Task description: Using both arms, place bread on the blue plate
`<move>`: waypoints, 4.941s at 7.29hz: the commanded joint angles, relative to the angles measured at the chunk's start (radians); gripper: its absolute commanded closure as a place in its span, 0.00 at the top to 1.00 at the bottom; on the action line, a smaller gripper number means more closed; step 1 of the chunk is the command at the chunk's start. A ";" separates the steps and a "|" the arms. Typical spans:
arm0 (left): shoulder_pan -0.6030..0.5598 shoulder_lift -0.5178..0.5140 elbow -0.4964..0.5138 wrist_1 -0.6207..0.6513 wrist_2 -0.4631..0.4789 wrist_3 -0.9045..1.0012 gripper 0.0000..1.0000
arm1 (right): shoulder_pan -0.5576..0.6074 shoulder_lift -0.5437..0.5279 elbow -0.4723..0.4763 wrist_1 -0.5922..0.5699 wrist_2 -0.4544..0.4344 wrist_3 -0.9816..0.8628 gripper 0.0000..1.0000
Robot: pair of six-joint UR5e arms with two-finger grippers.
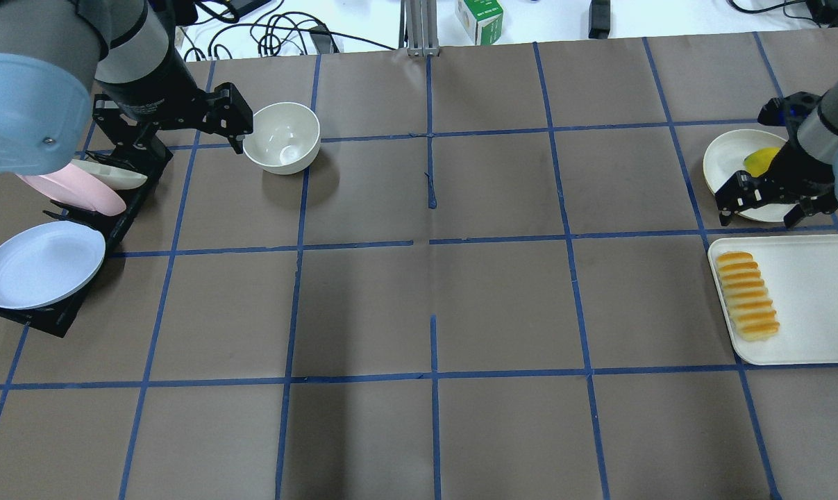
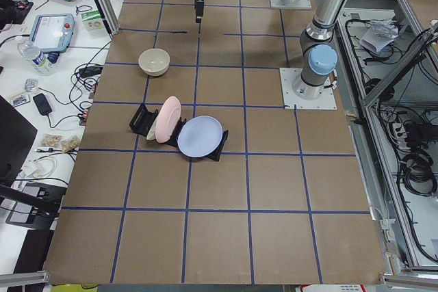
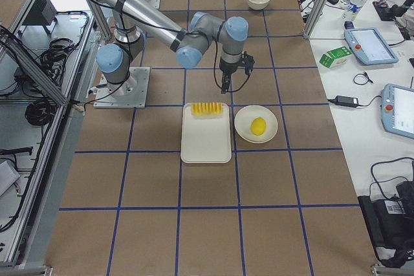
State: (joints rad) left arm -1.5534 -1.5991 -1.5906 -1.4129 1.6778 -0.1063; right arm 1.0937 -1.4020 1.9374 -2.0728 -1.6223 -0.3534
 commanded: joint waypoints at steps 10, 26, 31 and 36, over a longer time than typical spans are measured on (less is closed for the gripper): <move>0.887 -0.152 -0.106 0.242 0.040 0.170 1.00 | -0.124 0.066 0.164 -0.147 0.009 -0.139 0.82; 0.966 -0.386 -0.158 0.384 -0.196 0.180 0.49 | -0.123 0.018 0.160 -0.116 0.036 -0.141 0.11; 0.964 -0.357 -0.155 0.368 -0.283 0.189 0.00 | -0.118 0.017 0.143 -0.113 0.028 -0.136 0.09; 0.963 -0.289 -0.146 0.260 -0.297 0.200 0.00 | -0.115 -0.006 0.112 -0.101 0.025 -0.139 0.09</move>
State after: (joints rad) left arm -0.5901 -1.9166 -1.7401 -1.1115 1.3783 0.0941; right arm 0.9781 -1.4026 2.0633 -2.1829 -1.5963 -0.4925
